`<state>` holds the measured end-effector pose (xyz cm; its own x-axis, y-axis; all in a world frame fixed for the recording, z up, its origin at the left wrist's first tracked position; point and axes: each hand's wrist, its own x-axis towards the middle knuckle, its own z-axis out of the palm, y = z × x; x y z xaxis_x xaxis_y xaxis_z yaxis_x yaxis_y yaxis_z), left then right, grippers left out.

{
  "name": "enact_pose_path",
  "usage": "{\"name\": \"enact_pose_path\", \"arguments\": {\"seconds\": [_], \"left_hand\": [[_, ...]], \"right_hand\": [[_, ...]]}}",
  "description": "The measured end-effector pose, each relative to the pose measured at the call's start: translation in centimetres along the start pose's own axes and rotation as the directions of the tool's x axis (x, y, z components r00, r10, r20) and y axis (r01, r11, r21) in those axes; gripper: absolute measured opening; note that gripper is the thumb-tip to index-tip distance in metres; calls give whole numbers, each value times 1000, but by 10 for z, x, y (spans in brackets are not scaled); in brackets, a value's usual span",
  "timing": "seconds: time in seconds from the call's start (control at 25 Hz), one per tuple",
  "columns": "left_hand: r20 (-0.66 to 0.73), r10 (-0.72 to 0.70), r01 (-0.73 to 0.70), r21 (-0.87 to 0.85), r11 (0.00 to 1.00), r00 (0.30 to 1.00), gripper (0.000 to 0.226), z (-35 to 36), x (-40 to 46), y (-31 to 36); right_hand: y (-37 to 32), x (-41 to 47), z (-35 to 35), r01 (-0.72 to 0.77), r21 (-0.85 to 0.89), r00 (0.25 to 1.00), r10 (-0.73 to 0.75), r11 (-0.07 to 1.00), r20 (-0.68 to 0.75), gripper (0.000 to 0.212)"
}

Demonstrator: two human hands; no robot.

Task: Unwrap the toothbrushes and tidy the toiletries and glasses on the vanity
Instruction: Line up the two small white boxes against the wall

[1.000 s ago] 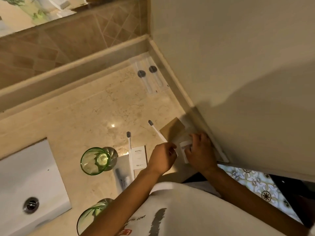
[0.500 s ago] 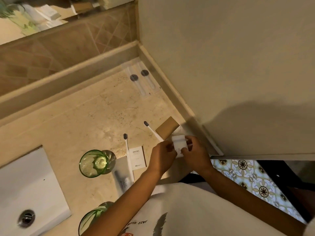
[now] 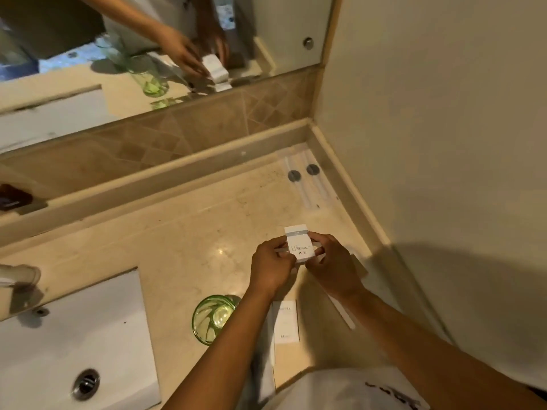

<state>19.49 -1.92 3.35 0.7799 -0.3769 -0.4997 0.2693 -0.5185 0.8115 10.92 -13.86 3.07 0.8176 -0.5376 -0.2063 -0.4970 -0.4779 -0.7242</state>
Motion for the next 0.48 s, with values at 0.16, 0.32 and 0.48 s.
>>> {"name": "enact_pose_path", "arguments": {"seconds": [0.16,0.32,0.48], "left_hand": [[-41,89,-83,131,988,995,42,-25,32,16],[-131,139,-116,170,979,982,38,-34,76,28],[-202,203,-150,249,957,958,29,-33,126,31]], "right_hand": [[-13,62,27,57,-64,996,-52,996,69,49],[-20,113,48,70,-35,993,-67,997,92,50],[-16,160,62,34,21,995,-36,999,92,47]]}}
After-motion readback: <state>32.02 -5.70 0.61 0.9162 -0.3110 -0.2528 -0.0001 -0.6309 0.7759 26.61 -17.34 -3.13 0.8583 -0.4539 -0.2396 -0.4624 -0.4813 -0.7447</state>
